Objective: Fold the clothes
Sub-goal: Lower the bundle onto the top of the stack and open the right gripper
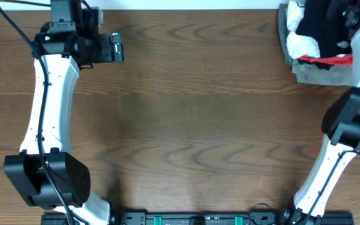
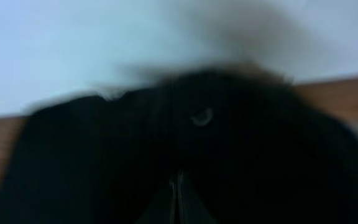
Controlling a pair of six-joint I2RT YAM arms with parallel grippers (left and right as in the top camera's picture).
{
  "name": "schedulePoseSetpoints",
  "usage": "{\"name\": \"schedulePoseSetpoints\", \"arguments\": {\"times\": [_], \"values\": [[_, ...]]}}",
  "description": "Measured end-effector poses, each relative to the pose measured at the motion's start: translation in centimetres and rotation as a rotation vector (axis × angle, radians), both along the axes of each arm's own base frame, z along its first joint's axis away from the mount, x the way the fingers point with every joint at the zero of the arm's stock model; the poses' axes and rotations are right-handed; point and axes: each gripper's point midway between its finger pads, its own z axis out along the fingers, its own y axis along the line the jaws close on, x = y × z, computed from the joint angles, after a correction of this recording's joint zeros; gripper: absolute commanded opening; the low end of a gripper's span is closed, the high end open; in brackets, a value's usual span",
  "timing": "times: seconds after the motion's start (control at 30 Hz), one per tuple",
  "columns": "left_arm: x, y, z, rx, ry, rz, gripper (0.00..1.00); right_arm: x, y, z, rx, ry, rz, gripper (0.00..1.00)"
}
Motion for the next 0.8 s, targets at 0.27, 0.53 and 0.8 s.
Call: {"name": "schedulePoseSetpoints", "arguments": {"times": [0.27, 0.53, 0.8], "values": [[0.1, 0.0, -0.4, -0.001, 0.009, -0.001, 0.98, -0.4, -1.0, -5.5, 0.050, 0.099, -0.005, 0.01], [0.2, 0.0, -0.9, -0.001, 0.021, 0.000, 0.98, -0.5, -0.9, -5.1, 0.070, 0.092, 0.014, 0.07], [0.2, 0.0, -0.9, -0.001, 0.021, 0.000, 0.98, -2.5, -0.3, 0.4, 0.071, 0.062, 0.025, 0.76]]}}
